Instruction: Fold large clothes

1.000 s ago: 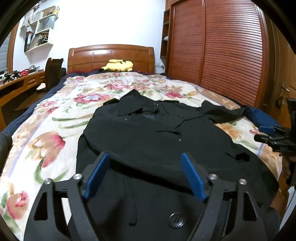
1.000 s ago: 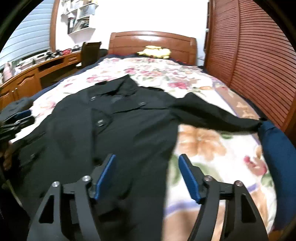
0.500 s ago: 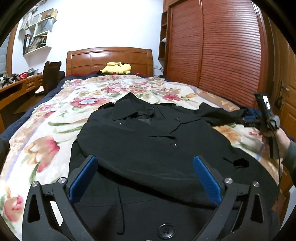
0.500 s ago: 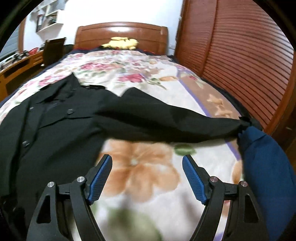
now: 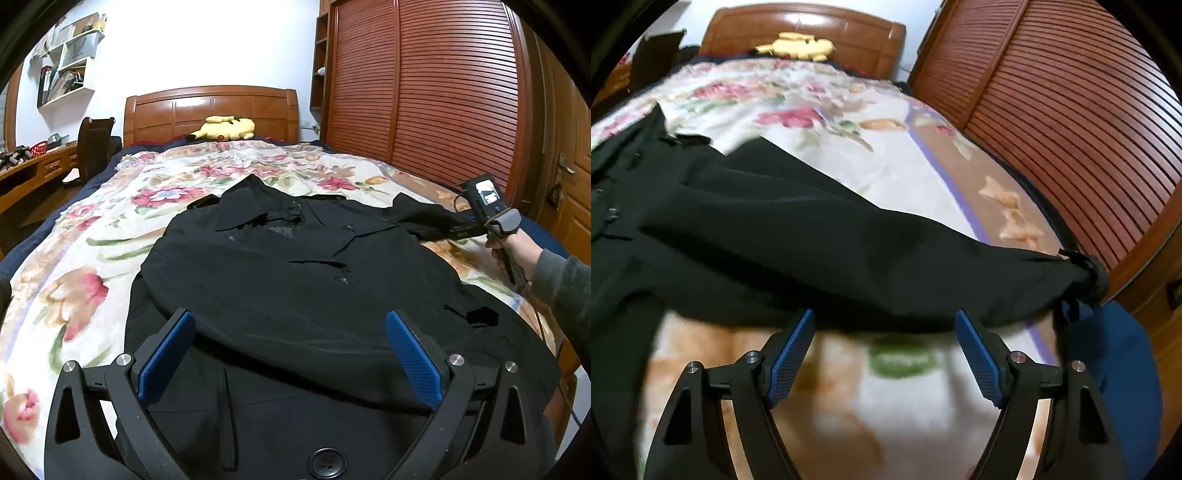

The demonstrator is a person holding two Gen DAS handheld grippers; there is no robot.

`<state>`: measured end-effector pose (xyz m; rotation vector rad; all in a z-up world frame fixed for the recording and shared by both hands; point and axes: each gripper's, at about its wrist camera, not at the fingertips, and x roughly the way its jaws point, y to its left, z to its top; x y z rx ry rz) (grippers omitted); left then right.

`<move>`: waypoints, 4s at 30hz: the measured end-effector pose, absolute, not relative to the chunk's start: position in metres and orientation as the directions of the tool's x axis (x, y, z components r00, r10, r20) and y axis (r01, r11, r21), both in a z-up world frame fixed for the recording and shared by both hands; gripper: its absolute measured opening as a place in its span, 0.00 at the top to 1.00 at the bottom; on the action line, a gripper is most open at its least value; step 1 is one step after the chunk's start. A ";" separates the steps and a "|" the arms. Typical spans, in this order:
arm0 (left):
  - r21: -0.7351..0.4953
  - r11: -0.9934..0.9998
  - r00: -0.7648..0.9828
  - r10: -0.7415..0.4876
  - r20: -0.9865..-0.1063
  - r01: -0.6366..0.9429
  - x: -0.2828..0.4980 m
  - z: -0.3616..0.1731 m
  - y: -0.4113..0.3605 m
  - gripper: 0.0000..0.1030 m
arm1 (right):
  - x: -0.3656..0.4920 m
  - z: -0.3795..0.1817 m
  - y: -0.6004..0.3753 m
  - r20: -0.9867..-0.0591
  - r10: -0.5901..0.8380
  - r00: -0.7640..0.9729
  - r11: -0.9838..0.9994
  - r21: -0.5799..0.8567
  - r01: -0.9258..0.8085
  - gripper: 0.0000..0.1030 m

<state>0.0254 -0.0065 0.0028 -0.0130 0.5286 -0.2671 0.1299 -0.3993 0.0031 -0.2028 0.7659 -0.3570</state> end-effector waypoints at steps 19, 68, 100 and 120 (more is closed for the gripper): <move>-0.085 0.963 0.820 -0.263 -0.508 0.256 0.027 0.000 -0.010 0.00 | 0.143 0.018 -0.403 -0.625 -0.405 0.667 0.910 -0.344 0.230 0.94; -0.082 0.964 0.828 -0.258 -0.497 0.252 0.015 0.006 0.007 0.00 | -0.005 0.057 -0.301 -0.532 -0.096 0.841 0.983 -0.185 -0.005 0.33; -0.064 0.968 0.833 -0.242 -0.498 0.243 0.015 0.005 0.012 0.00 | 0.049 0.030 -0.337 -0.674 -0.145 0.725 0.989 -0.103 0.103 0.80; -0.084 0.983 0.871 -0.182 -0.456 0.161 -0.019 0.016 0.071 0.00 | -0.044 0.102 -0.148 -0.486 0.238 0.841 0.928 -0.142 -0.345 0.82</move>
